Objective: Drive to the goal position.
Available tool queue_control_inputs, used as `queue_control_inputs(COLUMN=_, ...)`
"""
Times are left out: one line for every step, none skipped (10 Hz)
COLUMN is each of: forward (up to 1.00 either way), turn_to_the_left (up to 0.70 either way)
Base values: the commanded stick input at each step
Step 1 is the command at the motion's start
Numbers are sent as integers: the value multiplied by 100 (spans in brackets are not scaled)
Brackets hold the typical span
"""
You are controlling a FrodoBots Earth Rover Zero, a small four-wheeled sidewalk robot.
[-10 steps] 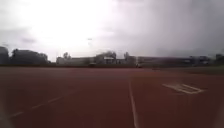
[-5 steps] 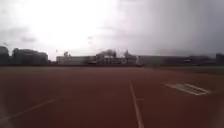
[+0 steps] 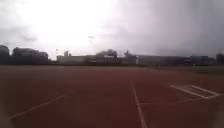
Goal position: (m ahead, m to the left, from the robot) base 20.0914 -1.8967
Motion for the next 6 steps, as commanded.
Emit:
queue_control_inputs(forward=50, turn_to_the_left=0)
queue_control_inputs(forward=50, turn_to_the_left=0)
queue_control_inputs(forward=50, turn_to_the_left=0)
queue_control_inputs(forward=50, turn_to_the_left=0)
queue_control_inputs(forward=50, turn_to_the_left=0)
queue_control_inputs(forward=50, turn_to_the_left=0)
